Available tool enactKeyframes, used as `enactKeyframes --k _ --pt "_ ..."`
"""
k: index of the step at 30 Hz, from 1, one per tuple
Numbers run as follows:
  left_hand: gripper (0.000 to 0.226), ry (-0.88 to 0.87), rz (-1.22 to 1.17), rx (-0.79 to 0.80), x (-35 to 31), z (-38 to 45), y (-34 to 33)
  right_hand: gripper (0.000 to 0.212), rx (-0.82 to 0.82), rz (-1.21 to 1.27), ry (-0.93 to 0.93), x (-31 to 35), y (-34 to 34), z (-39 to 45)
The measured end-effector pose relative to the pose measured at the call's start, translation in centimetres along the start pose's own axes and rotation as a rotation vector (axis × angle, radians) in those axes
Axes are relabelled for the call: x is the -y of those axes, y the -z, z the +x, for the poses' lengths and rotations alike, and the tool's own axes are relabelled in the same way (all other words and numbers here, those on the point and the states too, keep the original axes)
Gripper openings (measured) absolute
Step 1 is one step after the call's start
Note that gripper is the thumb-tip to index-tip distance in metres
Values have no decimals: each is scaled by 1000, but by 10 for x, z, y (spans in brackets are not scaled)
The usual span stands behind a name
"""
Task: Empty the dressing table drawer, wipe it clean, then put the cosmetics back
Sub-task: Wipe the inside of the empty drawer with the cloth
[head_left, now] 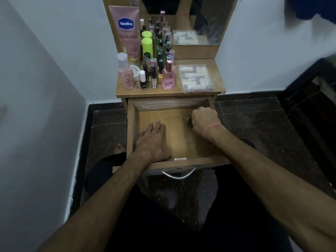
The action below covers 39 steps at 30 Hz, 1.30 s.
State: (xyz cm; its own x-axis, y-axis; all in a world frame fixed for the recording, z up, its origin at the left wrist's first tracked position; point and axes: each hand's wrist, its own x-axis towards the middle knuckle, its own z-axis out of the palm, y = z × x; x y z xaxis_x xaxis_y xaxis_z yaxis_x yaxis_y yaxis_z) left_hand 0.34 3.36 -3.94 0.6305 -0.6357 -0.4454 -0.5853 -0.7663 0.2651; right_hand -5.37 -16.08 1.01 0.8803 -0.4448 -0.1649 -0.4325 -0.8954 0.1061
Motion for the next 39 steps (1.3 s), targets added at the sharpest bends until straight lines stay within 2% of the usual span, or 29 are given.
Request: enactKeyframes --k 2,4,6,8,12,14,16,20,24,27,32,34,37,39 --pt "136 4 -3 1 -1 1 0 18 90 54 93 0 2 -25" --pt "135 6 -11 6 -2 0 1 23 173 84 196 2 5 -50" --pt "133 4 -24 8 -2 -2 2 28 222 36 277 -5 10 -63" --pt "133 4 -23 5 -3 -2 3 33 254 -15 284 -15 16 -59" --pt "134 -1 -19 5 -3 -1 3 10 75 -115 207 -18 25 -22" --pt "135 -2 -24 9 -3 0 3 8 0 -116 229 -12 25 -11" --pt "136 -1 -24 5 -1 2 1 12 -1 -101 305 -11 18 -8" --pt "136 -4 -30 2 3 5 -3 39 154 90 493 -25 -5 -22" --pt "136 -1 -40 -10 2 3 -3 34 308 118 669 -28 -11 -35" --pt "132 1 -43 -9 0 1 1 41 420 36 614 -25 5 -36" --pt "127 15 -58 -12 -5 -8 10 23 589 -96 482 -28 25 -39" --pt "117 25 -65 2 -9 -17 18 25 602 -86 411 -34 25 -42" --pt "73 71 -166 -13 -9 -39 25 19 560 1 363 -37 21 -45" --pt "49 109 -274 -120 -5 -60 20 19 504 124 345 -36 14 -48"
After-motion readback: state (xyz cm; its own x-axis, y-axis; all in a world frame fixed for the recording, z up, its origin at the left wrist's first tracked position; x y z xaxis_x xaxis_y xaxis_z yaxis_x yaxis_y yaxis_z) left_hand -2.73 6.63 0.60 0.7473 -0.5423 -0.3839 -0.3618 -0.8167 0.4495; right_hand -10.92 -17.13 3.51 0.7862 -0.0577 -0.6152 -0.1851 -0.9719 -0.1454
